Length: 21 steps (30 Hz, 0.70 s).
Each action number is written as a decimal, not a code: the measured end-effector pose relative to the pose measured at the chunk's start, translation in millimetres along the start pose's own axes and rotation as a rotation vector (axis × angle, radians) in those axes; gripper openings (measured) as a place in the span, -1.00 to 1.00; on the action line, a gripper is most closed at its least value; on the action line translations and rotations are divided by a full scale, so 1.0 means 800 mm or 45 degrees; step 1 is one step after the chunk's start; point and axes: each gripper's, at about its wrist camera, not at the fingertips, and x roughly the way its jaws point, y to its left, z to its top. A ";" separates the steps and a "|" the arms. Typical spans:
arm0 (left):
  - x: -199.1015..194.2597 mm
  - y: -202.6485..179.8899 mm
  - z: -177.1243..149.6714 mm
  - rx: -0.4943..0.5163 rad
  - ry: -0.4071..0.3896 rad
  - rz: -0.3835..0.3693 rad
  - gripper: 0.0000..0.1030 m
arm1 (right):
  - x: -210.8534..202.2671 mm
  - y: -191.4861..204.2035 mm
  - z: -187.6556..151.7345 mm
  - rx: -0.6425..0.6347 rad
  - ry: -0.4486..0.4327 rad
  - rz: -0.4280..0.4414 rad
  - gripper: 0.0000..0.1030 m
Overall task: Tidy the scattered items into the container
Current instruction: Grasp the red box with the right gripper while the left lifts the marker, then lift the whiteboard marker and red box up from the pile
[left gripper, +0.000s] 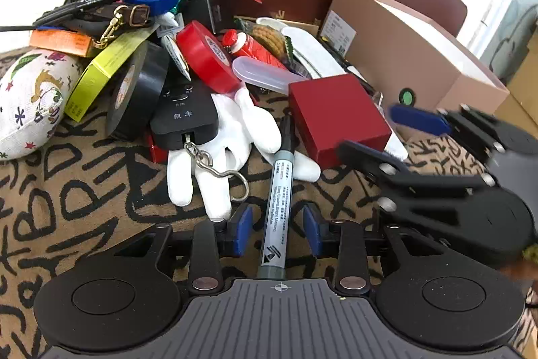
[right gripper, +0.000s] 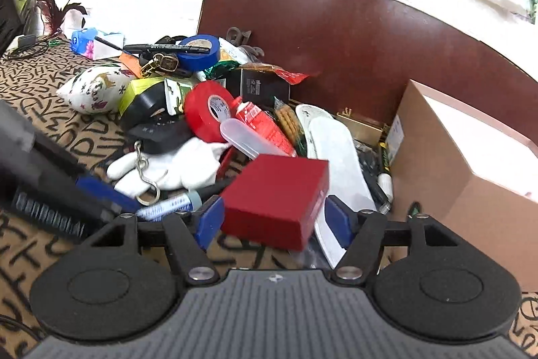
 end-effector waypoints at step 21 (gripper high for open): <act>-0.006 -0.009 -0.005 0.001 0.006 0.030 -0.76 | -0.013 -0.006 -0.011 0.152 0.106 0.040 0.51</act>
